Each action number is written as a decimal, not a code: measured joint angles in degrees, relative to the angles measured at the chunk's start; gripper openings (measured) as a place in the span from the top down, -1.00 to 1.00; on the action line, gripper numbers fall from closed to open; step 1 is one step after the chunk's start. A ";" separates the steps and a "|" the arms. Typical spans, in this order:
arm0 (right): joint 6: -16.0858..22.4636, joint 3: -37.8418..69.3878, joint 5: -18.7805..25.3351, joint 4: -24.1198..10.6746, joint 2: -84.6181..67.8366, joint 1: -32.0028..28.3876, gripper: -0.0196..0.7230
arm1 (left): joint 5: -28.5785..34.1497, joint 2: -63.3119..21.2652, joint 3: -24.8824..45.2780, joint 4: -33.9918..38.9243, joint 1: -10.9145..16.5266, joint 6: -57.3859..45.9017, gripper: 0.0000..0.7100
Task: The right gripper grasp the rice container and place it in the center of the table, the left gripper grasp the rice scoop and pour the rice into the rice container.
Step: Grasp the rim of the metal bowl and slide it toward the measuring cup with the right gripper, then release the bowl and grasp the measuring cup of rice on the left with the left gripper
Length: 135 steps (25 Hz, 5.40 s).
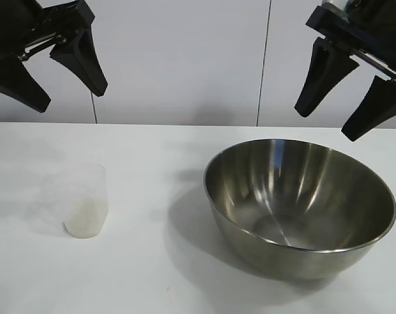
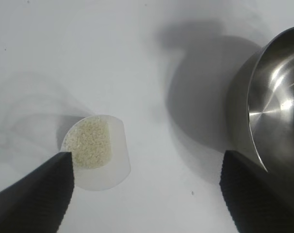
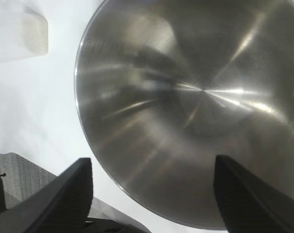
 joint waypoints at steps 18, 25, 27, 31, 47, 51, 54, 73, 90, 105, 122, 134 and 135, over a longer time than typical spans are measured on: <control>6.96 -3.68 1.62 -20.81 -0.11 0.00 -0.36 | 0.00 0.00 0.00 0.00 0.00 0.00 -0.68; 8.11 -3.68 1.28 -23.18 0.58 0.00 -0.36 | 0.00 0.00 0.00 0.00 0.00 0.00 -0.68; 8.13 -3.68 1.01 -23.24 2.05 0.00 -0.36 | 0.00 0.00 0.00 0.00 0.00 0.00 -0.68; 8.18 -3.68 -1.27 -23.28 6.11 0.00 -0.36 | 0.00 0.00 0.00 0.00 0.00 0.00 -0.68; -0.89 -3.68 -7.33 -12.57 21.09 0.00 0.21 | 0.00 0.00 0.00 0.00 0.00 0.00 -0.68; -1.99 -3.68 -6.99 -12.68 20.44 0.00 0.82 | 0.00 0.00 0.00 0.00 0.00 0.00 -0.68; -2.68 -3.68 -7.04 -12.58 19.27 0.00 0.89 | 0.00 0.00 0.00 0.00 0.00 0.00 -0.68; 1.00 -3.63 -9.87 -7.36 13.88 9.99 0.89 | 0.00 0.00 0.00 0.00 0.00 0.00 -0.68; 7.08 -3.63 -13.94 -7.11 21.71 11.62 0.69 | 0.00 0.00 0.00 0.00 0.00 0.00 -0.68; 7.08 -14.86 -0.63 -9.92 16.48 4.44 -0.36 | 0.00 0.00 0.00 0.00 0.00 0.00 -0.68; 5.99 -17.31 2.22 -6.93 4.32 -1.45 -0.36 | -0.39 0.00 0.00 0.00 0.00 0.00 -0.68; 5.99 -17.38 2.65 -6.93 4.20 -1.45 -0.36 | -1.69 0.00 0.00 0.00 0.00 0.00 -0.68; 5.99 -17.38 2.65 -6.93 4.20 -1.45 -0.36 | -1.83 0.00 0.00 0.00 0.00 0.00 -0.68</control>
